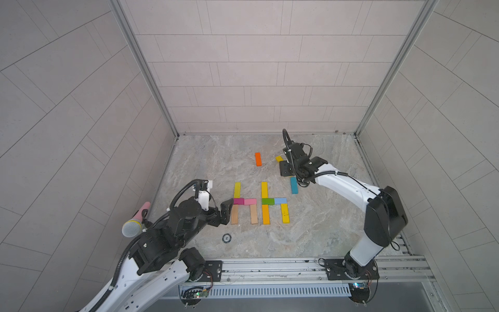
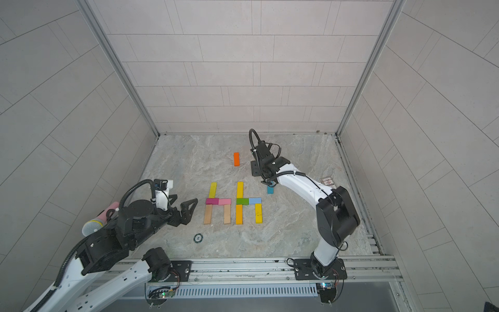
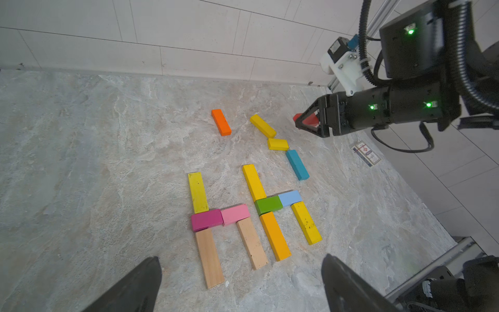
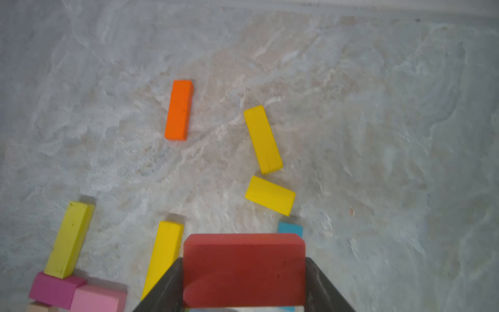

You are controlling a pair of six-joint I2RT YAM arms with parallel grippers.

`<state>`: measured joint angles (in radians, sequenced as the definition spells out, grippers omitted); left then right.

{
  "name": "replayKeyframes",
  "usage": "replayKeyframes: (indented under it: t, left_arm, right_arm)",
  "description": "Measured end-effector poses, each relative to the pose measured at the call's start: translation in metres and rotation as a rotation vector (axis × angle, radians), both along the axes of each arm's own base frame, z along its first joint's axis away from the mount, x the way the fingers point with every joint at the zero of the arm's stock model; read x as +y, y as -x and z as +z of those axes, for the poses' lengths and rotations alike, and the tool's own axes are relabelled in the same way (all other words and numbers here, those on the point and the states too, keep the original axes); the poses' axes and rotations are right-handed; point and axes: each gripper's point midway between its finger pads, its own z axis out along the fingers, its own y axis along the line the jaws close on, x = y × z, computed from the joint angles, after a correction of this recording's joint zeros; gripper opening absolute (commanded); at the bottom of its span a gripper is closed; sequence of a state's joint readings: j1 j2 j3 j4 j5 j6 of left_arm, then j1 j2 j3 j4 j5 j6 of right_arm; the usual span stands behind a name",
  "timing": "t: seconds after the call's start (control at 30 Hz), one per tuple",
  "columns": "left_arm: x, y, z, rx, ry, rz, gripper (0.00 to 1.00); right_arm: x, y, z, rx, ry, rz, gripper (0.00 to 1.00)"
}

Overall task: Assemble the letter h with building blocks
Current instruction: Assemble the building block at the center of the board.

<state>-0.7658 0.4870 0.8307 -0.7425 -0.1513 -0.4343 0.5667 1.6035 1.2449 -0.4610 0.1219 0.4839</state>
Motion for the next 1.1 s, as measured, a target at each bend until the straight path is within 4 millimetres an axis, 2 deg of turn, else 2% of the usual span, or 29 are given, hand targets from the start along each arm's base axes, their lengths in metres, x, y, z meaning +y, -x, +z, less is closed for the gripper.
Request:
replayKeyframes:
  t: [0.2, 0.3, 0.43, 0.7, 1.1]
  left_arm:
    - [-0.016, 0.002, -0.007, 0.042, -0.001, -0.07, 1.0]
    - [-0.021, 0.004, -0.008, 0.054, 0.002, -0.101, 1.0]
    - [-0.03, 0.008, -0.007, 0.062, 0.019, -0.151, 1.0]
    - [-0.056, 0.012, -0.021, 0.146, 0.013, -0.268, 1.0]
    - [-0.061, 0.016, -0.022, 0.157, 0.022, -0.303, 1.0]
  right_arm:
    - [-0.042, 0.068, -0.043, 0.098, 0.033, -0.054, 0.56]
    - [-0.054, 0.09, -0.064, 0.136, 0.042, -0.078, 0.56]
    - [-0.057, 0.109, -0.091, 0.186, 0.058, -0.083, 0.56]
    - [-0.045, 0.106, -0.116, 0.205, 0.065, -0.089, 0.56]
    - [-0.039, 0.087, -0.129, 0.204, 0.1, -0.123, 0.55]
